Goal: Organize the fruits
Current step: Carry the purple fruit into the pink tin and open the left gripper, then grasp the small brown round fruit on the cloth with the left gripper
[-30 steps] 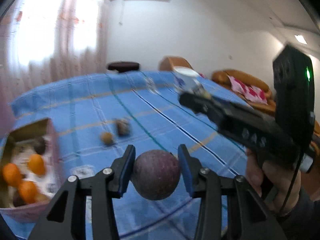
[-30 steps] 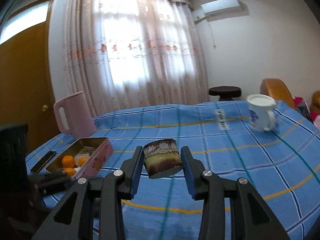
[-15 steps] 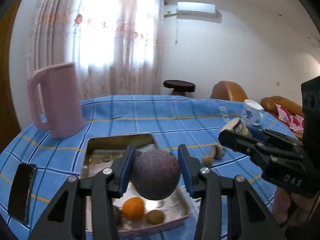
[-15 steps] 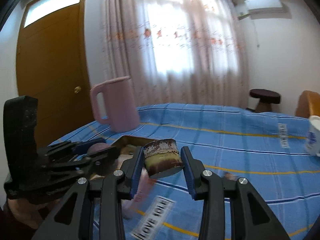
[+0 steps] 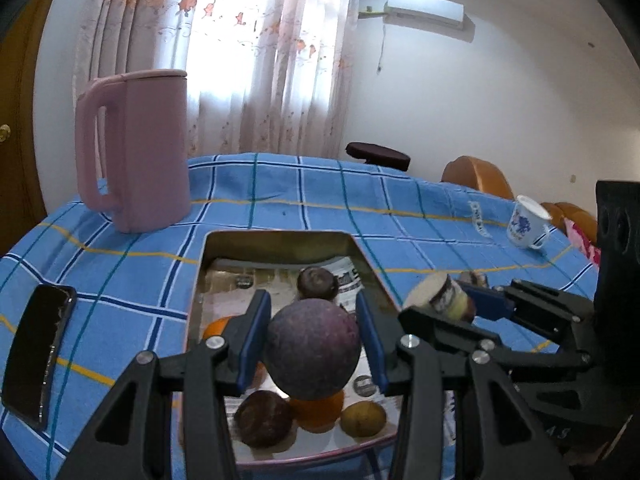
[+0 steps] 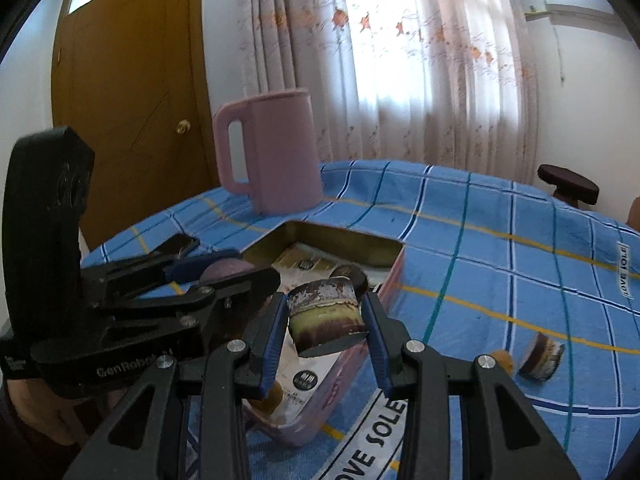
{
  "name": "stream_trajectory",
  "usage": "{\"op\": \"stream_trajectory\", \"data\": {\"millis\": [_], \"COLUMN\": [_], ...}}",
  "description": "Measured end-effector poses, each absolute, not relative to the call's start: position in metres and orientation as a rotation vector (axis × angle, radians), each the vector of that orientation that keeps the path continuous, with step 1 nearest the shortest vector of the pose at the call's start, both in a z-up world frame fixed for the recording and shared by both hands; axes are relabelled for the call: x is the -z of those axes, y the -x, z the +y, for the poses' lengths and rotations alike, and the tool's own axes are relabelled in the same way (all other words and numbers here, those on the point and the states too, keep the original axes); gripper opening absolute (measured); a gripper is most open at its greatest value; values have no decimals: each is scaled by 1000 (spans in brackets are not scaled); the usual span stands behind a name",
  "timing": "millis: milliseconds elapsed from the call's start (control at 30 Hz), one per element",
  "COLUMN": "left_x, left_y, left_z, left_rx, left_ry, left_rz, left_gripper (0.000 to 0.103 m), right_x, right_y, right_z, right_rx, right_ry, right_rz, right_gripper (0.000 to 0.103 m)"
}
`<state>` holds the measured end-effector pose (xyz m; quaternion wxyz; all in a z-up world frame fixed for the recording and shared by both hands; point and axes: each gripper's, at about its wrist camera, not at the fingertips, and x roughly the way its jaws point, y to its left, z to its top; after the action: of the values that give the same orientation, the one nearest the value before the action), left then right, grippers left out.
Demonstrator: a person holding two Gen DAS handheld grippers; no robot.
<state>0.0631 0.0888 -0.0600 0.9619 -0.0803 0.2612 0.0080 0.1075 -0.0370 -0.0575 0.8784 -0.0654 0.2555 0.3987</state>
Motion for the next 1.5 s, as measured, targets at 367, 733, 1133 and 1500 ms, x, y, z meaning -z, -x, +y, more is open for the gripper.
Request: {"op": "stream_trajectory", "data": {"millis": [367,733,1133,1500], "left_x": [41,37,44,51], "left_y": [-51,-80,-100,-120], "left_z": [83,11,-2,-39], "left_rx": [-35,18,-5,85], "left_ry": [166,107,99,54], "left_rz": [456,458,491,561], "left_gripper": [88,100,100,99], "right_x": [58,53,93,79], "right_y": [-100,-173,-215,-194], "right_z": [-48,-161,-135,-187], "right_rx": [-827,-437,-444,-375], "right_ry": [201,-2,23,-44], "right_rz": [508,610,814,723], "right_gripper": [61,61,39,38]}}
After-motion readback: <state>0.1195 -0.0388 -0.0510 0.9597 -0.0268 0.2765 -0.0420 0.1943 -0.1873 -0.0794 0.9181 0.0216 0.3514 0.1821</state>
